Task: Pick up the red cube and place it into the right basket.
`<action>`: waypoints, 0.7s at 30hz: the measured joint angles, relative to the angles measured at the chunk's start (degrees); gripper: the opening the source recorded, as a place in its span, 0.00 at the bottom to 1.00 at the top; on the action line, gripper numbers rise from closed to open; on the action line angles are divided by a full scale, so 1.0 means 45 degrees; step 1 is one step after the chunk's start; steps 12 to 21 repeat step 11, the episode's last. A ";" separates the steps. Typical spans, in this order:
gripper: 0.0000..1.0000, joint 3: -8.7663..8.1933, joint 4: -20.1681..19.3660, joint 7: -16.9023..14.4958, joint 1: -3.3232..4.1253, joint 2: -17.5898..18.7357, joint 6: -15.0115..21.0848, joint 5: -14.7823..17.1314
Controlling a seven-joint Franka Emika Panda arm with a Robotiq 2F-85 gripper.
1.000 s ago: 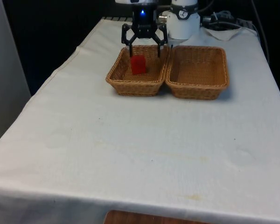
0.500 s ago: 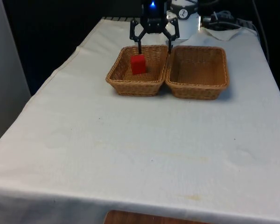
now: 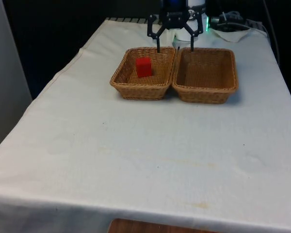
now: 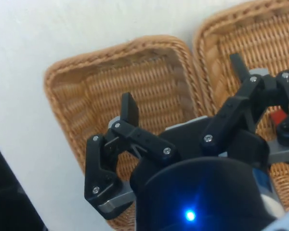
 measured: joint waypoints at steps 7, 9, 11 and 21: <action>1.00 0.0420 0.0573 0.0420 0.0000 0.0369 -0.0076 0.0000; 1.00 0.0509 0.0751 0.0522 0.0000 0.0522 -0.0076 0.0000; 1.00 0.0547 0.0828 0.0586 0.0000 0.0598 -0.0076 0.0000; 1.00 0.0547 0.0828 0.0586 0.0000 0.0598 -0.0076 0.0000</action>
